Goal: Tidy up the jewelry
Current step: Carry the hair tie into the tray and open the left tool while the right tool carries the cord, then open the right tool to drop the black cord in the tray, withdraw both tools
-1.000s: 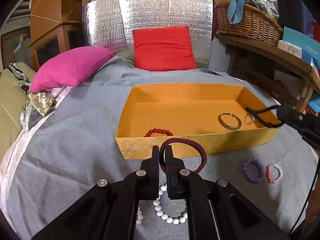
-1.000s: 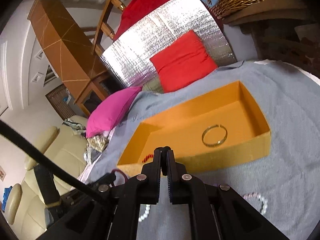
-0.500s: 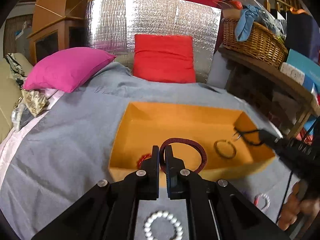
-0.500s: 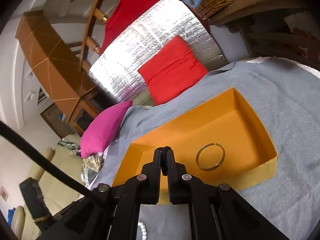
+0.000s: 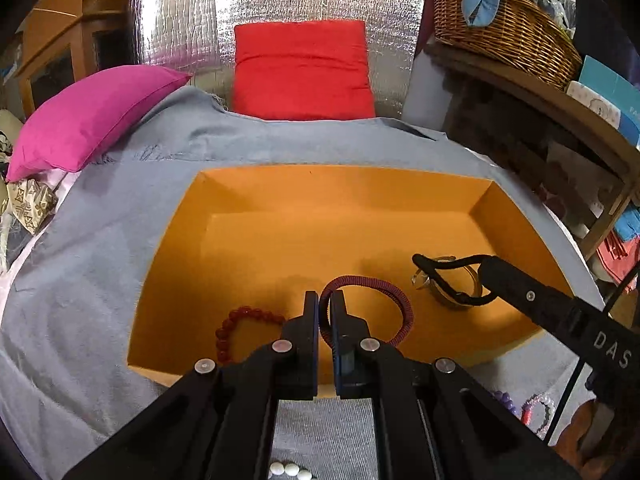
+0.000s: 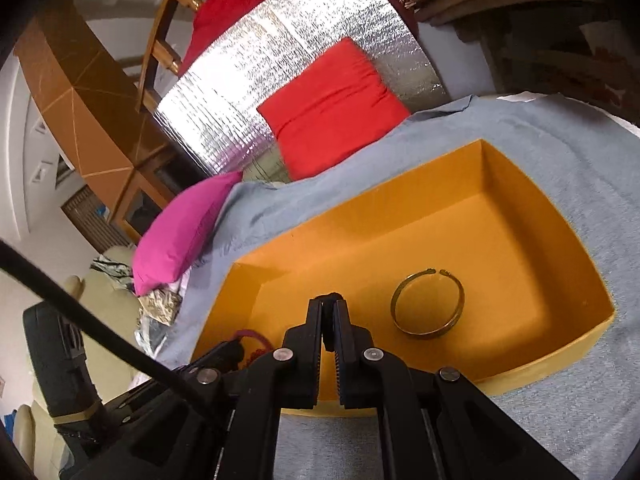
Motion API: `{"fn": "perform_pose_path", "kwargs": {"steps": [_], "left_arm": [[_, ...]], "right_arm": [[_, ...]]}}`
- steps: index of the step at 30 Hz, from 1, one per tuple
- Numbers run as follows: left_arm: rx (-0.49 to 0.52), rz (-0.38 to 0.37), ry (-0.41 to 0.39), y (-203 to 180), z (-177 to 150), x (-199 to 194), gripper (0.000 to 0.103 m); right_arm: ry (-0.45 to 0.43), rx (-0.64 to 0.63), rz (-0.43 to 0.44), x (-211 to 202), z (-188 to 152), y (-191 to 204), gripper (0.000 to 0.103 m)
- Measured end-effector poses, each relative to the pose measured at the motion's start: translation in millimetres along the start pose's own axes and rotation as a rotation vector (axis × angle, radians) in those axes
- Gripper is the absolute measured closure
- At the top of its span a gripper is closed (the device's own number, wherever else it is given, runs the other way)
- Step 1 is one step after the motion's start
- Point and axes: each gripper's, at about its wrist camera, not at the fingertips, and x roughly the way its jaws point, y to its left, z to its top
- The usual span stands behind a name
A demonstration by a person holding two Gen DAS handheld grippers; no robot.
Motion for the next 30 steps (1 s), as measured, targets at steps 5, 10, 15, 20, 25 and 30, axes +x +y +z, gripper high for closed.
{"fn": "perform_pose_path", "kwargs": {"steps": [5,10,15,20,25,30], "left_arm": [[0.021,0.008,0.009,-0.9,-0.3,6.3,0.097],[0.033,0.037,0.008,2.3,-1.9,2.8,0.068],[0.069,0.072,-0.053,1.6,-5.0,-21.6,0.05],[0.059,0.116,-0.086,8.0,-13.6,-45.0,0.044],[0.063,0.157,-0.1,12.3,-29.4,-66.9,0.038],[0.08,0.191,-0.103,15.6,-44.8,-83.1,0.031]], "right_arm": [[-0.004,-0.012,-0.011,4.8,-1.0,0.8,0.093],[0.001,0.029,-0.012,2.4,3.9,-10.3,0.092],[-0.033,0.044,-0.002,-19.2,11.3,-16.9,0.083],[-0.042,0.041,-0.005,-44.2,13.4,-19.9,0.071],[-0.029,-0.018,-0.038,-71.9,7.7,-14.2,0.071],[-0.018,-0.084,-0.078,-92.8,-4.9,-10.0,0.07]]}}
